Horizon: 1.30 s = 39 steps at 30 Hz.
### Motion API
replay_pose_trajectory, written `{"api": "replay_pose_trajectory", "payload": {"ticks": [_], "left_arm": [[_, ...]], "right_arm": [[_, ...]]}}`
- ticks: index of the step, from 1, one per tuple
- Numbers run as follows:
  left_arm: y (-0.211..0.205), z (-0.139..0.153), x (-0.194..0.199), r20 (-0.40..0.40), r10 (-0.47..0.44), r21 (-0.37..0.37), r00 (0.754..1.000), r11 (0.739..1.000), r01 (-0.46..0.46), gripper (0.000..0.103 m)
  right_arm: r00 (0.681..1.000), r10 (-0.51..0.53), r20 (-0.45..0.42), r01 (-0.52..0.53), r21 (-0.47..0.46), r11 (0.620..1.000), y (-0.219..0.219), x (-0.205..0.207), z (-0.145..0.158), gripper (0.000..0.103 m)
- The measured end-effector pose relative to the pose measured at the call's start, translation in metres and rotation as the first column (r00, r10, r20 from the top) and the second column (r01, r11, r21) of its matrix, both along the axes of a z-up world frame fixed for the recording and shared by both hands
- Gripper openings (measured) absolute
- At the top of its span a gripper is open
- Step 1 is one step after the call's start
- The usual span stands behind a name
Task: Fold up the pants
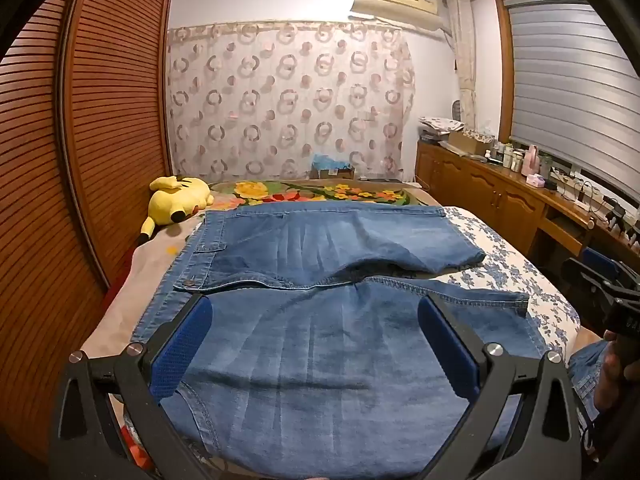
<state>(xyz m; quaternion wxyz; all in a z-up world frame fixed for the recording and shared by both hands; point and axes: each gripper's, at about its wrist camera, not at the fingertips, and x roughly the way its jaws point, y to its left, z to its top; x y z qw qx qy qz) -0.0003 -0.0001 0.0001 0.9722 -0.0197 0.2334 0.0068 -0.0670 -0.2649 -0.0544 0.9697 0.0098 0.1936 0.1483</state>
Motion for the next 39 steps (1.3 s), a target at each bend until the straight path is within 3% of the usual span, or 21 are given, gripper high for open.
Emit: {"api": "replay_pose_trajectory", "payload": {"ticks": [39], "left_arm": [[-0.0003,0.0000,0.0000,-0.002,-0.001,0.005,1.000,1.000,0.001,0.103]], "right_arm": [[1.000,0.012,-0.016,-0.012,0.006,1.000,-0.0005,0.0034,-0.0021,0.100]]}}
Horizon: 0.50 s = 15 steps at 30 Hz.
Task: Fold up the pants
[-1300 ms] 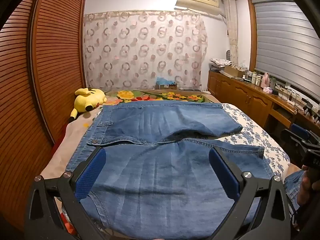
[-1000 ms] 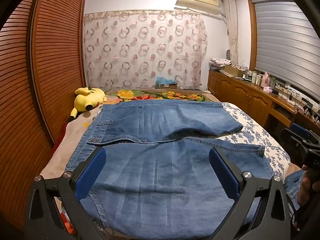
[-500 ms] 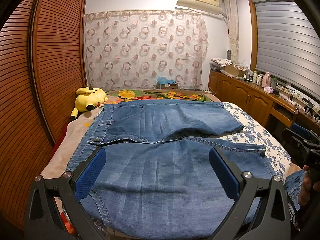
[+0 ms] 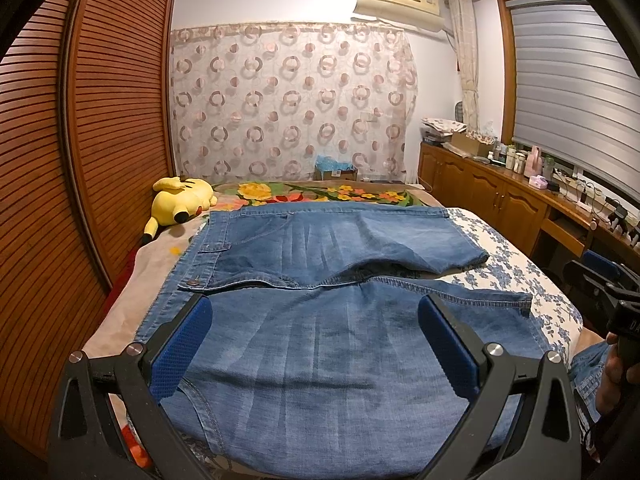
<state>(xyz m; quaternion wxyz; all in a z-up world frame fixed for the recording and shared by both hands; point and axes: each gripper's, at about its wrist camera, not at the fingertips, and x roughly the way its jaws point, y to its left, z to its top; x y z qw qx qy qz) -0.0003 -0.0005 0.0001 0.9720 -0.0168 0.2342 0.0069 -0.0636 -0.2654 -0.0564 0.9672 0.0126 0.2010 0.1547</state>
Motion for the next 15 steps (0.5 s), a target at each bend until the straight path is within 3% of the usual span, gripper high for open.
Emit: {"api": "replay_pose_trajectory", "payload": {"ticks": [15], "left_arm": [[0.0042,0.0051,-0.0049,0.009,0.002,0.000,1.000,1.000,-0.002,0.103]], "right_arm": [[1.000,-0.002,0.007,0.002,-0.002,1.000,0.0021,-0.0012,0.0012,0.100]]}}
